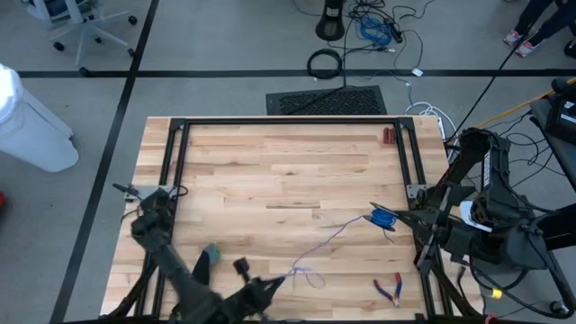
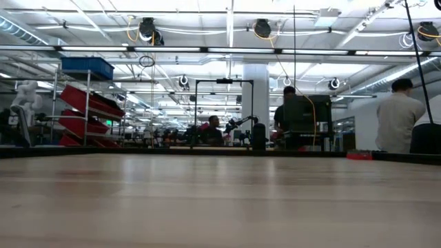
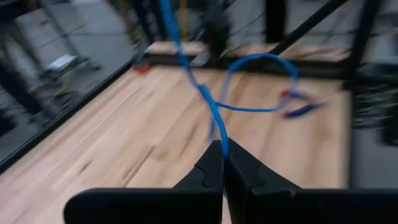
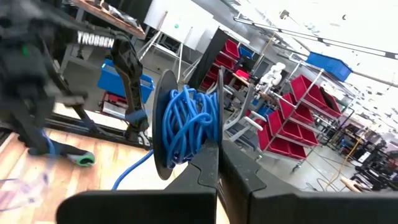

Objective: Coil cords
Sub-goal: Coil the blue wire onto the black spool

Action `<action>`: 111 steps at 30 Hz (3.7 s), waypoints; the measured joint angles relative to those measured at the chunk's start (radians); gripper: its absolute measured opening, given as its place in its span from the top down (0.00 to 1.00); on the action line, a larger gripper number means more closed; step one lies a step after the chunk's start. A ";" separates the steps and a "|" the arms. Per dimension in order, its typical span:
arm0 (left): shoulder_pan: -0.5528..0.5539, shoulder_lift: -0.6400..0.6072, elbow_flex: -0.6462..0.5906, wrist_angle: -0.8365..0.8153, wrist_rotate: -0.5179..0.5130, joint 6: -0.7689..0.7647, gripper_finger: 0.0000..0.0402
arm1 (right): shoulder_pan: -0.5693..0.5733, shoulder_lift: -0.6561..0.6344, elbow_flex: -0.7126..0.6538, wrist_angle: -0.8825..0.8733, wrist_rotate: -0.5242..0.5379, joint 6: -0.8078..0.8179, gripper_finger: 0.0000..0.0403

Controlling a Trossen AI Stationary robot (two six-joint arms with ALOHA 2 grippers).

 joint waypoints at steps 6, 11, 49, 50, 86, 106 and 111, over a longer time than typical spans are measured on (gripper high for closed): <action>-0.095 -0.039 0.066 0.258 -0.084 0.318 1.00 | -0.034 -0.009 0.000 -0.098 -0.001 0.084 1.00; -0.158 -0.049 0.086 0.649 -0.120 0.740 1.00 | -0.091 -0.034 0.000 -0.240 -0.002 0.221 1.00; -0.457 -0.048 0.071 1.152 -0.260 1.372 1.00 | -0.163 -0.118 0.000 -0.686 -0.053 0.689 1.00; -0.447 -0.048 0.064 1.151 -0.261 1.373 1.00 | -0.163 -0.119 0.000 -0.691 -0.053 0.696 1.00; 0.212 -0.047 0.029 0.321 -0.132 0.879 0.47 | -0.161 -0.120 0.000 -0.682 -0.087 0.705 1.00; 0.169 -0.059 0.029 0.260 -0.013 0.958 0.45 | -0.162 -0.117 0.000 -0.682 -0.116 0.724 1.00; 0.164 -0.059 0.030 0.257 -0.033 0.972 0.45 | -0.162 -0.117 0.000 -0.681 -0.135 0.727 1.00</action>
